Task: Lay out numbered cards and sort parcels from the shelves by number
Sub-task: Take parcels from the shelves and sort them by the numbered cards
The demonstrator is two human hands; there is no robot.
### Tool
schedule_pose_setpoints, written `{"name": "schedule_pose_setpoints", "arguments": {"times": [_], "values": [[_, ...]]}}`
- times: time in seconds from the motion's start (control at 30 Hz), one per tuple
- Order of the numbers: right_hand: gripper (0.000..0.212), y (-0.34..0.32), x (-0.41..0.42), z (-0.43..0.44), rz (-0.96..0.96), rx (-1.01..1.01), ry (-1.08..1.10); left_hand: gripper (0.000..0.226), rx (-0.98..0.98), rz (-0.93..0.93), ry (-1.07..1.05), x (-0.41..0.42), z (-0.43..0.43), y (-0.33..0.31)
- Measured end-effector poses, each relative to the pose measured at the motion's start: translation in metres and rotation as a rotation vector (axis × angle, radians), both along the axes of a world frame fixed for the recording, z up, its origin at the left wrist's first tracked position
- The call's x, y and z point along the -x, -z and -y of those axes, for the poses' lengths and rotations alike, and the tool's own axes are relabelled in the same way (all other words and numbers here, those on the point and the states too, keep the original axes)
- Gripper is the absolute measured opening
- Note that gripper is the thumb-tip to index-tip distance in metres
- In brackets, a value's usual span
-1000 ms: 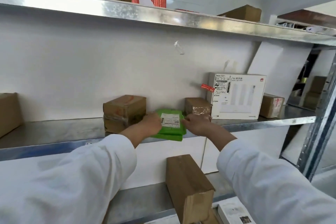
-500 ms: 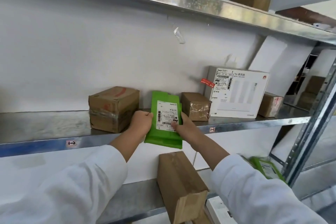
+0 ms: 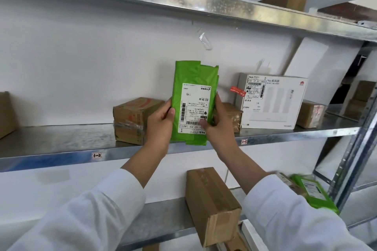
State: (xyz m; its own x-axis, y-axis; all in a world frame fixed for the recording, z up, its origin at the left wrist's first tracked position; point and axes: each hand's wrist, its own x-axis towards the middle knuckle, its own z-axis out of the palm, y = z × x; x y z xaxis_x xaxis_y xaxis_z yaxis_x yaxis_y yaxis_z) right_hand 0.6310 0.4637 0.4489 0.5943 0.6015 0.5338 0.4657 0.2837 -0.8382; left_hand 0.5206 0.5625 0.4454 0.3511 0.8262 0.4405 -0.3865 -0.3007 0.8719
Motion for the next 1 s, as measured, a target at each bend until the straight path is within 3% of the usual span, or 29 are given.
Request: {"name": "schedule_pose_setpoints", "arguments": {"times": [0.17,0.37,0.67,1.0], "values": [[0.091,0.008,0.03,0.012,0.039,0.004,-0.044,0.032,0.148,0.136,0.006,0.03,0.017,0.018],[0.05,0.048,0.062,0.036,-0.189,-0.059,-0.144,0.033,0.227,0.139,0.022,0.075,0.055,0.053],[0.048,0.124,0.115,0.109,-0.454,0.161,-0.464,0.033,0.492,0.077,-0.259,0.163,0.159,0.131],[0.045,0.196,0.235,0.162,-0.591,0.431,-0.835,0.034,0.507,0.044,-0.702,0.287,0.291,0.184]]}}
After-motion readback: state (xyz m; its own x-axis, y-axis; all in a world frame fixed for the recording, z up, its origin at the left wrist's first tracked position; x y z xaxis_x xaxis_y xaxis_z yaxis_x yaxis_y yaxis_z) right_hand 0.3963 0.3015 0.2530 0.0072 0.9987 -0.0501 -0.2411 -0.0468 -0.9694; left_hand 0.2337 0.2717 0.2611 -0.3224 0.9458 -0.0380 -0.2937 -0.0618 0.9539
